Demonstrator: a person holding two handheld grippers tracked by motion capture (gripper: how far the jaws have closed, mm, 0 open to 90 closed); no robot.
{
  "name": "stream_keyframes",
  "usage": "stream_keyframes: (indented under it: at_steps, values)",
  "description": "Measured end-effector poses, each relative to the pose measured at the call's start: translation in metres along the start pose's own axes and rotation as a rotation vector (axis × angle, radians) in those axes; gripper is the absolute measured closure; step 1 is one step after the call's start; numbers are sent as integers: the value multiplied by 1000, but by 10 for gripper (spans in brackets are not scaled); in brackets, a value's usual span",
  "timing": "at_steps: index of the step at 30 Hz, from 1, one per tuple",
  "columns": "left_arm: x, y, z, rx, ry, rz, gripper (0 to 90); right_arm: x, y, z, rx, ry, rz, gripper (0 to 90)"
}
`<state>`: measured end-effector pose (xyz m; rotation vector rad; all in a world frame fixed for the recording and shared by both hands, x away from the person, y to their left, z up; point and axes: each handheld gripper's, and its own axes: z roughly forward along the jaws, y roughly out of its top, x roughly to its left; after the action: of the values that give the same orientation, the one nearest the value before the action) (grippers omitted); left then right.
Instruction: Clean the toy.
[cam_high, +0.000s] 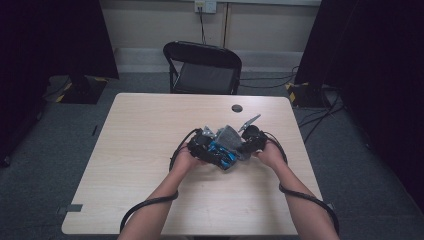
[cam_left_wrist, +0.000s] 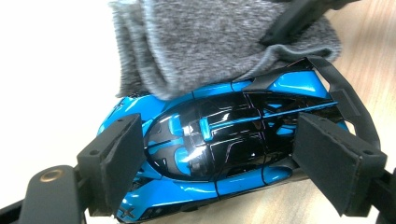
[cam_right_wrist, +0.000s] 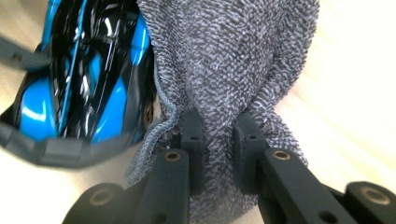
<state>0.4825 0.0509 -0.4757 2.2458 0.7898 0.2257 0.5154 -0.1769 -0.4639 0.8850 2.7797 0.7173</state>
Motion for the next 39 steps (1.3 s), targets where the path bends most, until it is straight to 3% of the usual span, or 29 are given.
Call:
stream_keyframes:
  at_steps: [25,31,39]
  values:
    - [-1,2,-1,13,10,-6,186,9,-56,-30,-33,27,25,777]
    - [-2,2,-1,14,15,1,186,17,-65,-37,-53,42,14,778]
    - [-4,2,-2,17,25,0,198,21,-80,-54,-87,59,37,779]
